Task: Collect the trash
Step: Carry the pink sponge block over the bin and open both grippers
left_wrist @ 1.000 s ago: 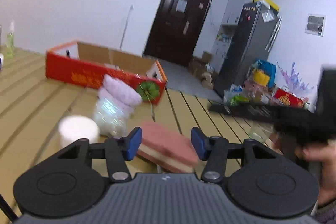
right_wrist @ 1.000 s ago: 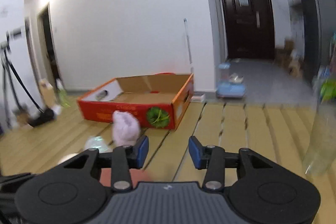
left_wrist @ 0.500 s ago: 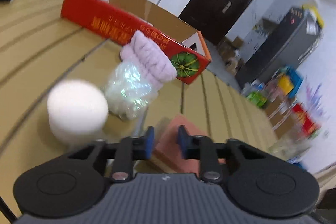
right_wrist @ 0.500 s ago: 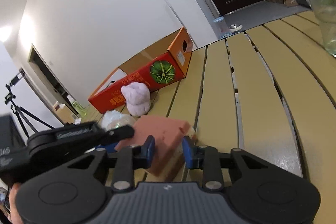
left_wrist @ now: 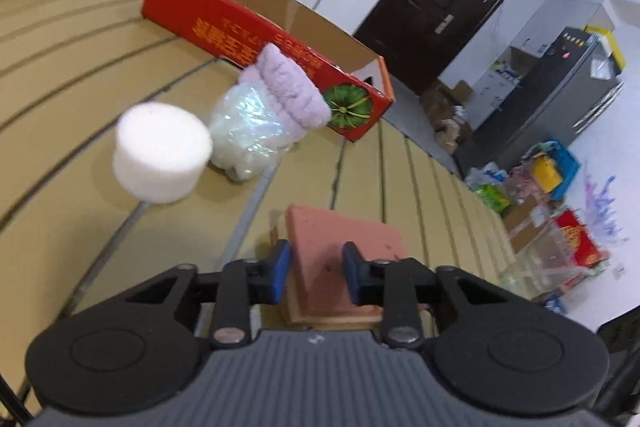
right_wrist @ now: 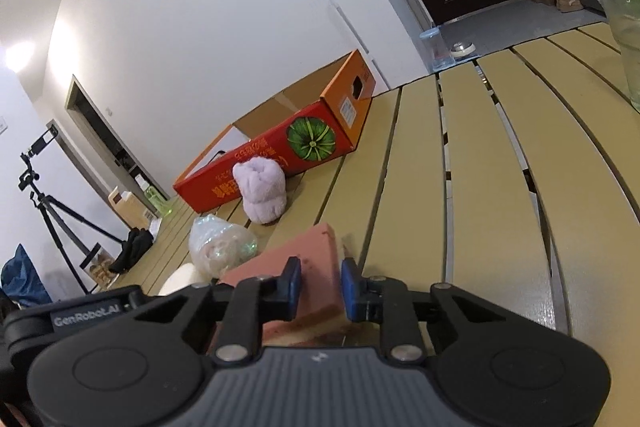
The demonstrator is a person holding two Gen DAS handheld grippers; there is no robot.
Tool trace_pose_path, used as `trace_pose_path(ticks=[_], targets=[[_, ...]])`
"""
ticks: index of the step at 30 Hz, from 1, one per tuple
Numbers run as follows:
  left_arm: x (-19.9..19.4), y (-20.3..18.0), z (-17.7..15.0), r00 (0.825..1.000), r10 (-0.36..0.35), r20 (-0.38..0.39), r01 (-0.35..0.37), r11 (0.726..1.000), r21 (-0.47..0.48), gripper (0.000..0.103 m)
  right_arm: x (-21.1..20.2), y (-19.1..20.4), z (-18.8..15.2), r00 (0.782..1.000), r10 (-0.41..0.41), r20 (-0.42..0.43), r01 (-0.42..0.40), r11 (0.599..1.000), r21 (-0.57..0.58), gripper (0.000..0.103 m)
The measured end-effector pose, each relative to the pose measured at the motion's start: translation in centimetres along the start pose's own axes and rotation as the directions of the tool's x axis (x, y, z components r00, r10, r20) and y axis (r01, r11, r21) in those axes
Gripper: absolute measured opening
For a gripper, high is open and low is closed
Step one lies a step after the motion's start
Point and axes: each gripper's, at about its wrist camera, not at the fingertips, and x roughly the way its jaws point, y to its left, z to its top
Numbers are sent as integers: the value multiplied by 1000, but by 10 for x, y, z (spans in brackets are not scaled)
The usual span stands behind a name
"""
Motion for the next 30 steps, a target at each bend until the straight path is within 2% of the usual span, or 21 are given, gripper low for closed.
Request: trace_pose_path(ticks=[4, 8, 12, 17, 20, 23, 26, 30], targets=[[-34, 6, -2, 999, 2, 51, -1, 1000, -22, 25, -17, 21, -4, 999, 51, 3, -51, 997, -57, 17], [-102, 26, -14, 986, 66, 151, -63, 998, -24, 25, -26, 67, -23, 987, 156, -31, -158, 981, -109, 17], [-175, 77, -39, 965, 169, 202, -149, 983, -109, 24, -23, 127, -63, 956, 264, -127, -284, 940, -189, 18], [-235, 135, -73, 935, 271, 227, -217, 947, -238, 25, -11, 189, -118, 914, 318, -252, -380, 889, -256, 17], [-252, 161, -94, 929, 301, 214, -237, 931, -278, 24, -14, 207, -152, 907, 299, -297, -386, 872, -300, 17], [-250, 183, -114, 944, 281, 175, -217, 924, -314, 24, -15, 209, -180, 906, 262, -332, -369, 873, -319, 17], [-232, 195, -128, 961, 263, 88, -223, 920, -323, 24, -10, 197, -202, 909, 200, -366, -329, 884, -334, 17], [-203, 205, -133, 960, 281, -14, -272, 912, -307, 25, 9, 176, -217, 896, 133, -424, -288, 900, -326, 17]])
